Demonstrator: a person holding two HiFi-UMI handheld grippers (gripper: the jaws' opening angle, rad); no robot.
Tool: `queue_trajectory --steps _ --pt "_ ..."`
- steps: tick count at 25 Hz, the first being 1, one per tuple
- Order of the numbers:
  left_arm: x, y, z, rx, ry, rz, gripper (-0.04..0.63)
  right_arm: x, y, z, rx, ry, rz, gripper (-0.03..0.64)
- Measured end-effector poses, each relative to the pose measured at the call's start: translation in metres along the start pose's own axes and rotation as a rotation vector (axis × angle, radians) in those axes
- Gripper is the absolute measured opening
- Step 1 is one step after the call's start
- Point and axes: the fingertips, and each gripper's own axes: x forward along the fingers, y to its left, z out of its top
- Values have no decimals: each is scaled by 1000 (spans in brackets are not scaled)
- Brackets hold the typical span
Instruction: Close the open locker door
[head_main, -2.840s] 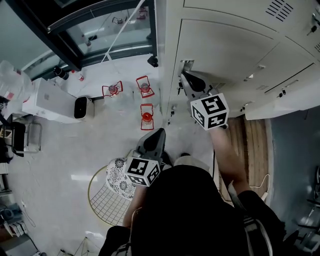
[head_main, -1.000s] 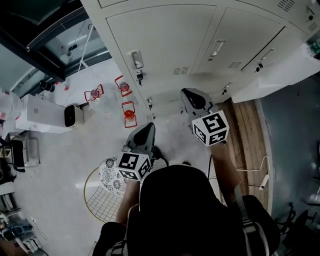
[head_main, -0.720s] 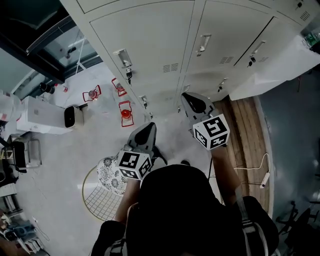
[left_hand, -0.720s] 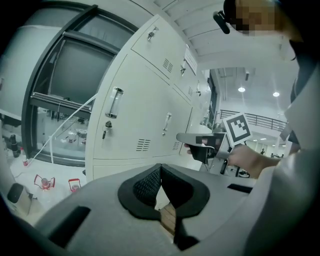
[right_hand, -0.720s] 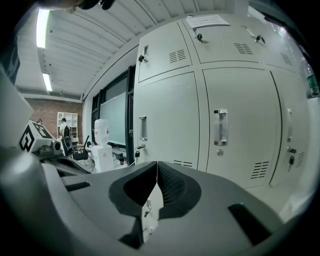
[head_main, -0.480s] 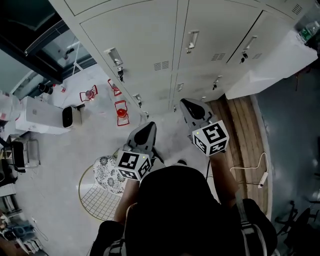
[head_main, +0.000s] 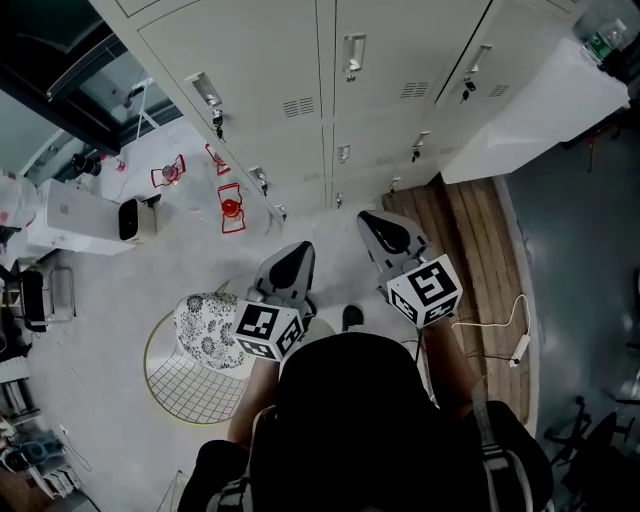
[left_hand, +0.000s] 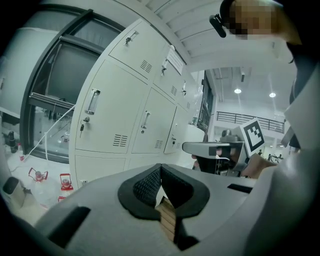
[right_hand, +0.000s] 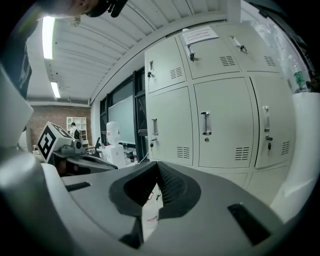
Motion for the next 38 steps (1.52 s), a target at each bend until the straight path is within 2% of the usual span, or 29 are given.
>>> queue_trajectory --steps 7,18,23,38 --pt "-18 -32 -15 11 -21 19 18 -41 23 -11 -19 -22 54 8" --pt "-47 -59 -33 7 -32 69 18 -73 52 -24 -37 -47 120 5" --pt "-59 -59 -31 20 -47 78 18 -75 63 -25 -16 -74 133 6" --pt "-69 -48 -21 21 -89 98 18 -71 67 -33 0 -62 123 5"
